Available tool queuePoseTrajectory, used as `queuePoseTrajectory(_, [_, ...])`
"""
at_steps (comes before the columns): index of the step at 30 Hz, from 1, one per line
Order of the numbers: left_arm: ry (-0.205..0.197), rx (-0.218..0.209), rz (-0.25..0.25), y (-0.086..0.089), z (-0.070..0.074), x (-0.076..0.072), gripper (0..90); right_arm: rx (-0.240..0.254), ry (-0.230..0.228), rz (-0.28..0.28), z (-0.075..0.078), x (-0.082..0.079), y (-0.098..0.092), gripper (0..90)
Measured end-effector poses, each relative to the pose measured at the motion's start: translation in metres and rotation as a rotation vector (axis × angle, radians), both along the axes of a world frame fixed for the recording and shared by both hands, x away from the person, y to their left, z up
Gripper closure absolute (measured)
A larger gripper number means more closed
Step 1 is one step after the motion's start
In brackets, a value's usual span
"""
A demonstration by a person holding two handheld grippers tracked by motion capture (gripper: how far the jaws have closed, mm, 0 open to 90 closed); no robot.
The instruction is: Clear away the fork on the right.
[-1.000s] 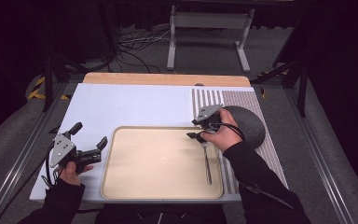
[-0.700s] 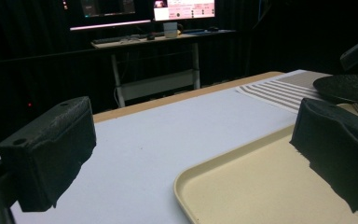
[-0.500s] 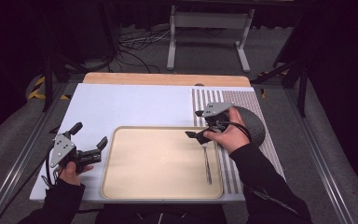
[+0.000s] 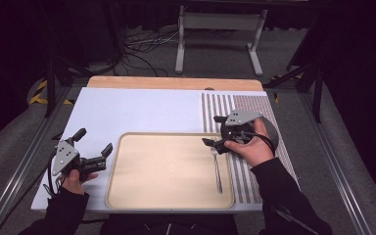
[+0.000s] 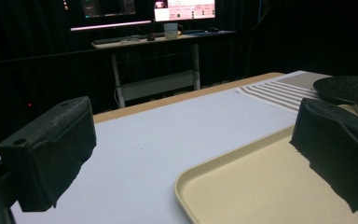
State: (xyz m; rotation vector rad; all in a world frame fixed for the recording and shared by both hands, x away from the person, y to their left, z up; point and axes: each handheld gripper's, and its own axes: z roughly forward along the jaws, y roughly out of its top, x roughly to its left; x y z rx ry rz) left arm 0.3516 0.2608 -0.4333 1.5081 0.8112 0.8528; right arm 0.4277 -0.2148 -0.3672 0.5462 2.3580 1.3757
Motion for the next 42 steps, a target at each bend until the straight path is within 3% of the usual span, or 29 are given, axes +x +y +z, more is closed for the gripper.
queuePoseTrajectory(12, [0.0,0.001,0.002,0.001,0.0,0.0,0.5,0.08,-0.046,-0.071,0.0,-0.02,-0.042,9.6])
queuePoseTrajectory(19, [0.0,0.0,0.008,0.002,0.0,0.001,0.5,0.169,-0.077,-0.124,-0.006,-0.034,-0.07,8.5])
queuePoseTrajectory(29, [0.002,-0.002,0.014,0.003,0.0,0.002,0.5,0.227,-0.071,-0.196,-0.025,-0.048,-0.101,7.3])
queuePoseTrajectory(34, [0.001,-0.004,0.017,0.004,0.0,0.002,0.5,0.28,-0.071,-0.241,-0.04,-0.054,-0.116,7.1])
queuePoseTrajectory(42, [0.001,-0.005,0.018,0.005,0.0,0.002,0.5,0.302,-0.055,-0.283,-0.055,-0.06,-0.134,6.7])
